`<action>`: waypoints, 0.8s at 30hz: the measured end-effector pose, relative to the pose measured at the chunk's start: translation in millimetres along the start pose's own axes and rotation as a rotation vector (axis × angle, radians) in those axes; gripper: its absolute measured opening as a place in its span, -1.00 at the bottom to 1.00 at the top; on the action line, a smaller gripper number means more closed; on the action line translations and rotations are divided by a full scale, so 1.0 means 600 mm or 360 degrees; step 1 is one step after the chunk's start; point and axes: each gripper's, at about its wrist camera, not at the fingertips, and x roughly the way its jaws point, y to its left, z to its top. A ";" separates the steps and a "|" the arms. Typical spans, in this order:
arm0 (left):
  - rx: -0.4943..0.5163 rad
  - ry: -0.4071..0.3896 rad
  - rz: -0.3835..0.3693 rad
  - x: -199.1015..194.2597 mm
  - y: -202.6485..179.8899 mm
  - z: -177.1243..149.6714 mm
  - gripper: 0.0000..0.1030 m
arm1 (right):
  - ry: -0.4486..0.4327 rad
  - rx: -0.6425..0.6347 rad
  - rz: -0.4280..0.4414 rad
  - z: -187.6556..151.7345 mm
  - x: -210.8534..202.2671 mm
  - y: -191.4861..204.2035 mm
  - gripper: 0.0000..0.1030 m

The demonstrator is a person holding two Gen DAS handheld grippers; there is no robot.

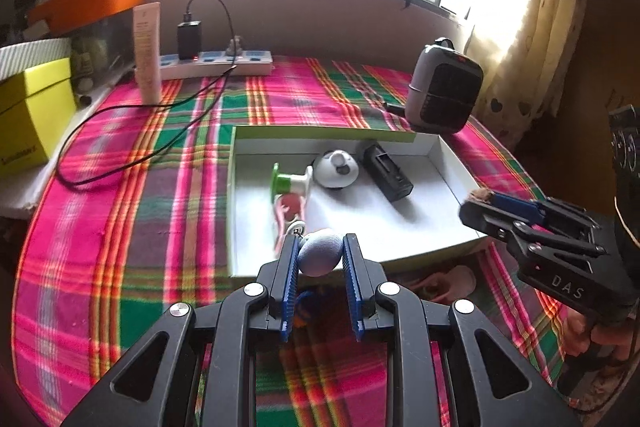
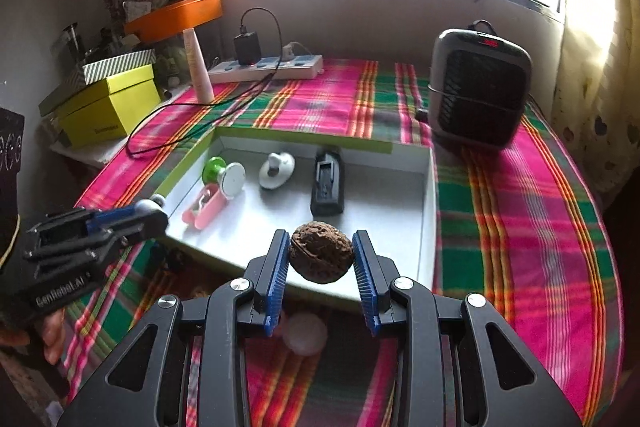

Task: Organize objects
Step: 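Lift and carry the ball and walnut into the white box with both tools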

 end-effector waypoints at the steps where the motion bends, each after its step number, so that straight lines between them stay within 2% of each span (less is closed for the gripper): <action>1: -0.0001 0.0006 -0.0005 0.004 -0.001 0.002 -0.61 | 0.0012 0.0000 0.0018 0.004 0.007 -0.001 -0.34; 10: 0.0022 0.0028 -0.0033 0.037 -0.013 0.022 -0.61 | 0.0094 -0.0025 0.0114 0.028 0.057 -0.008 -0.34; 24: 0.0054 0.0109 -0.0033 0.086 -0.020 0.030 -0.61 | 0.0175 -0.0103 0.0180 0.053 0.109 0.004 -0.34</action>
